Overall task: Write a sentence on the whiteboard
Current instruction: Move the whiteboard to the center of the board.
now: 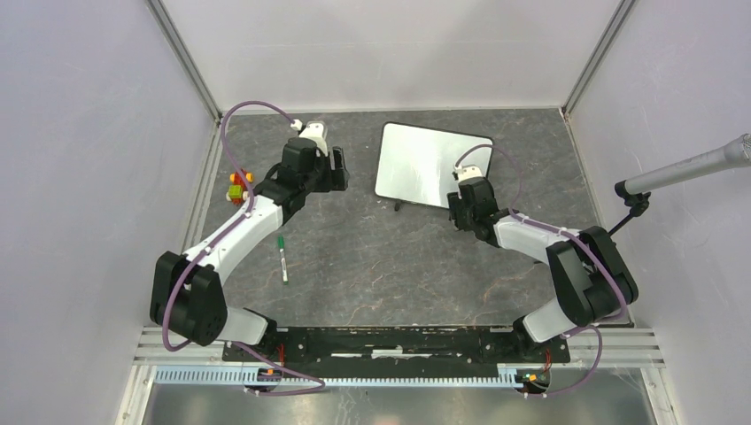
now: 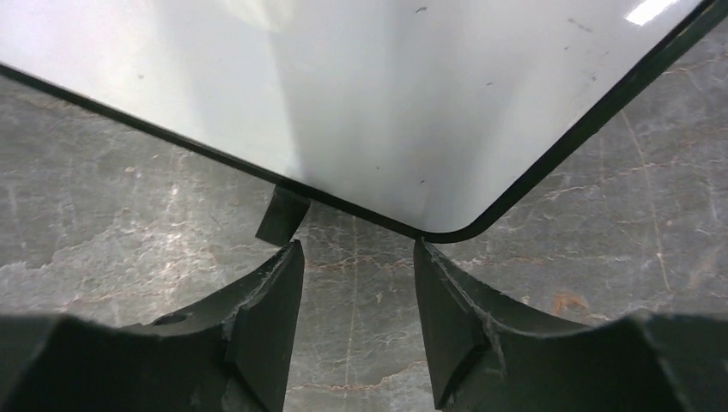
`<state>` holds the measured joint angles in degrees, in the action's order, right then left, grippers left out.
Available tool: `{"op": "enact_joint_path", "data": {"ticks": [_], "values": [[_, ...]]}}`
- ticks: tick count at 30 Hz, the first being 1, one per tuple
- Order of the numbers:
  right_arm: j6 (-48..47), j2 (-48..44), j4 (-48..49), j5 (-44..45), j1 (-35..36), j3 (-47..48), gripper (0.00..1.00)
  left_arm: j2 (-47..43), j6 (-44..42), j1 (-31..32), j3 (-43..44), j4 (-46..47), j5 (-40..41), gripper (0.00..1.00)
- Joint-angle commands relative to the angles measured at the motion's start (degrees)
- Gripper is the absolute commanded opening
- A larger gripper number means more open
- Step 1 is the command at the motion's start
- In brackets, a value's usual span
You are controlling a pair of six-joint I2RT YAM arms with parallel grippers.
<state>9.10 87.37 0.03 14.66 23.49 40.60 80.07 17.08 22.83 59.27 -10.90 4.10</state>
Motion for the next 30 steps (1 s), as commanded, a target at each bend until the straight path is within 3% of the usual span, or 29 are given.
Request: {"op": "enact_joint_path", "data": {"ticks": [1,8,12,17,26,30], "values": [[0.17,-2.74,1.98,-6.45,0.30,1.08,0.57,-2.49,1.55,-0.73,-0.46,0.44,-1.44,0.80],[1.57,-4.27,1.37,-6.49,1.90,1.76,0.59,-4.08,1.88,-1.22,-2.02,1.07,-1.90,0.80],[4.39,-0.46,0.12,-1.19,3.50,5.29,0.60,-4.06,2.16,-1.39,-1.88,1.03,-1.81,0.80],[7.72,5.54,-5.66,2.71,3.60,9.73,0.48,-4.67,2.38,-1.49,-1.52,0.53,-1.63,0.80],[7.19,8.18,-5.47,5.21,3.59,10.44,0.45,-6.50,2.06,-1.68,-2.22,0.87,-0.73,0.80],[5.97,8.37,-4.08,5.18,3.50,10.86,0.34,-6.77,1.83,-1.84,-2.31,0.87,-0.40,0.80]]}}
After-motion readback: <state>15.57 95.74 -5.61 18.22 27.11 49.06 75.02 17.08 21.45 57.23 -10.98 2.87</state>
